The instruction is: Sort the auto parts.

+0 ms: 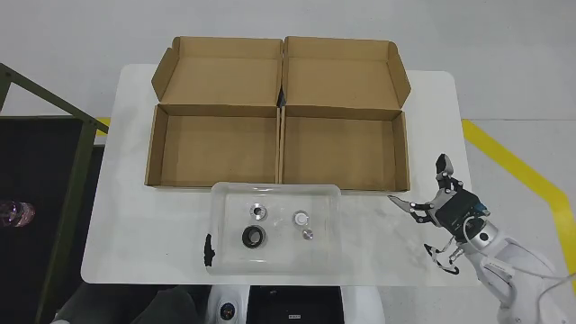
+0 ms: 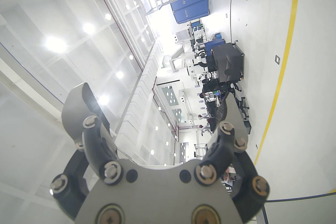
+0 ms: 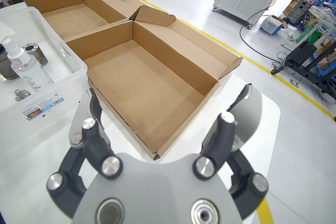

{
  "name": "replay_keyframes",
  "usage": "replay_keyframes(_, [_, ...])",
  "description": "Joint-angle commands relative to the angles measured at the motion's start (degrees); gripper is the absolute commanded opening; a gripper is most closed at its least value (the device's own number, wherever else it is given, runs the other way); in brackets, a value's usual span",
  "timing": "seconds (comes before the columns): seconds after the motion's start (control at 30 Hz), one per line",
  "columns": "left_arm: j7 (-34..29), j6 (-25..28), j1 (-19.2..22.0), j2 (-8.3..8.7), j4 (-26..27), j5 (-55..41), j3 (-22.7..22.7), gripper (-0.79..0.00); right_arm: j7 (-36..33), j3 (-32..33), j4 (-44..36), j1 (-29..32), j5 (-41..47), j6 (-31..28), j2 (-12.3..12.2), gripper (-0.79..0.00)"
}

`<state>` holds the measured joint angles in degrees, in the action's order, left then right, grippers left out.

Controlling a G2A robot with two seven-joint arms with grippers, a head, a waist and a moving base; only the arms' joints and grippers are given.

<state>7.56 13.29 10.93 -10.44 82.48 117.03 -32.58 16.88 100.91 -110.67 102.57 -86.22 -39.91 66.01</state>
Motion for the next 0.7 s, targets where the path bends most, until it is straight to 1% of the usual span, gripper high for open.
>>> replay_keyframes(0.0, [0.0, 0.0, 0.0, 0.00, 0.0, 0.0, 0.0, 0.000, -3.1, -0.7, -0.4, -1.1, 0.6, -3.9, -0.3, 0.000])
replay_keyframes(0.13, [0.0, 0.0, 0.0, 0.00, 0.0, 0.0, 0.0, 0.000, -6.4, -1.8, -0.7, -3.0, 2.9, -8.8, -0.7, 0.000])
replay_keyframes(0.33, [0.0, 0.0, 0.0, 0.00, 0.0, 0.0, 0.0, 0.000, -10.4, -4.3, -1.7, -5.7, 5.4, -13.1, -1.1, 0.000])
replay_keyframes(0.47, [0.0, 0.0, 0.0, 0.00, 0.0, 0.0, 0.0, 0.000, -13.5, -6.5, -3.3, -7.3, 5.6, -14.7, -1.3, 0.000])
replay_keyframes(0.67, [0.0, 0.0, 0.0, 0.00, 0.0, 0.0, 0.0, 0.000, -18.6, -12.3, -5.5, -10.8, 6.8, -16.7, -1.4, 0.000])
